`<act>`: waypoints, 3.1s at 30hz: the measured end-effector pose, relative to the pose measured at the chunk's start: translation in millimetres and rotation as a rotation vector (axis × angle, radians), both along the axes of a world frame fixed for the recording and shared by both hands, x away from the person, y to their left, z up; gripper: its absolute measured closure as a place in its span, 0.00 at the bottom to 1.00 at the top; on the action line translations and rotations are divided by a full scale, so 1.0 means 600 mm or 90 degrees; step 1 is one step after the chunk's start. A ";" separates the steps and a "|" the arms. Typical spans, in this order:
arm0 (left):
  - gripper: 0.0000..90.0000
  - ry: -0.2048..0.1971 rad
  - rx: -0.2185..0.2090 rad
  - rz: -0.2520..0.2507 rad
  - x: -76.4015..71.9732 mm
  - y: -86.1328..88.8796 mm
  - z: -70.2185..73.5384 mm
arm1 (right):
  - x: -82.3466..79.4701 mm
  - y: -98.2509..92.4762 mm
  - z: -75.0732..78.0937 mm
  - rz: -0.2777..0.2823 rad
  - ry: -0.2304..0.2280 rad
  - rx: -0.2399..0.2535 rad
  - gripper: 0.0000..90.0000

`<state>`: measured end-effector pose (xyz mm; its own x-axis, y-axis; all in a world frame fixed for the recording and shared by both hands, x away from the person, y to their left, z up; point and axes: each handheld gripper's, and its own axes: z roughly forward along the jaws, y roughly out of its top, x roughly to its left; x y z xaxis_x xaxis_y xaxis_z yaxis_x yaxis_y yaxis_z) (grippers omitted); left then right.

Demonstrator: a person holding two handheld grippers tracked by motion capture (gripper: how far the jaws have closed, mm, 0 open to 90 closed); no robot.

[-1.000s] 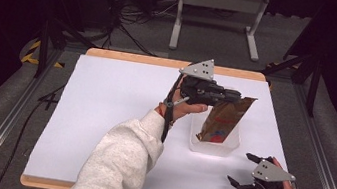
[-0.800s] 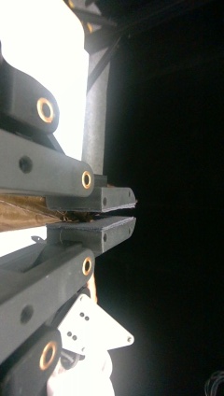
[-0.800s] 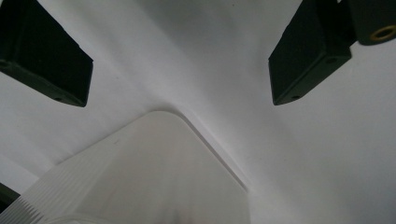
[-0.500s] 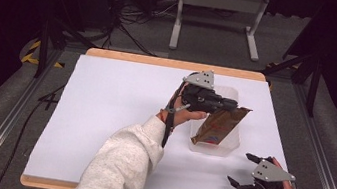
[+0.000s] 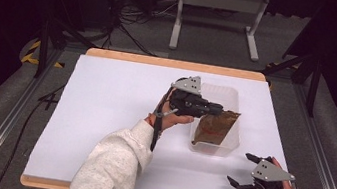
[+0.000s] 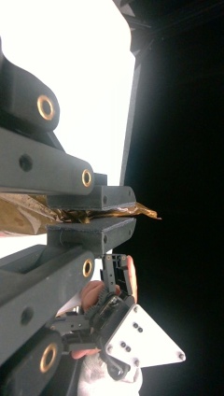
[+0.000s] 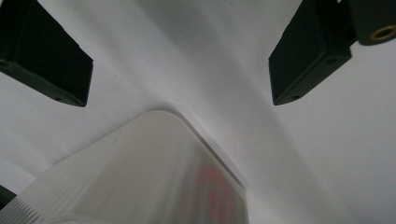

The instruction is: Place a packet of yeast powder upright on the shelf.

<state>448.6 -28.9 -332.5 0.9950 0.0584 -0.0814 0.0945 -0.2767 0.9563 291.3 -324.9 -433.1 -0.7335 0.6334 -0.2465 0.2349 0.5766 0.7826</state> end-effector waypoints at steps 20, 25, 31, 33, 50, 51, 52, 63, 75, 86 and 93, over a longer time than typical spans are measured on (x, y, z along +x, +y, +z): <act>0.93 -0.009 0.012 0.043 -0.007 0.042 -0.021 | 0.000 0.001 0.000 0.003 0.002 0.000 0.08; 0.93 -0.025 0.030 0.061 -0.015 0.043 -0.018 | 0.001 0.001 -0.001 0.003 0.000 -0.002 0.08; 0.93 -0.037 0.042 0.071 -0.021 0.041 -0.018 | 0.001 0.003 -0.001 0.003 0.003 -0.003 0.08; 0.93 -0.039 0.045 0.076 -0.022 0.040 -0.018 | 0.001 0.003 -0.001 0.003 0.003 -0.003 0.08; 0.91 -0.090 0.109 0.098 -0.036 0.035 -0.005 | 0.001 0.003 -0.001 0.005 0.002 -0.005 0.08; 0.91 -0.093 0.112 0.098 -0.037 0.034 -0.004 | 0.001 0.003 -0.001 0.005 0.002 -0.005 0.08; 0.90 -0.096 0.119 0.103 -0.038 0.033 -0.003 | 0.001 0.003 -0.001 0.005 0.002 -0.005 0.08; 0.74 -0.127 0.147 0.128 -0.047 0.035 0.005 | 0.001 0.003 0.001 0.008 0.001 0.002 0.08; 0.48 -0.150 0.202 0.188 -0.055 0.046 0.007 | 0.002 0.003 0.002 0.007 -0.002 0.001 0.08; 0.23 -0.164 0.239 0.230 -0.060 0.051 -0.002 | 0.002 0.004 0.002 0.008 0.000 0.001 0.08; 0.09 -0.146 0.249 0.259 -0.056 0.061 -0.010 | 0.002 0.005 0.001 0.008 0.000 -0.001 0.08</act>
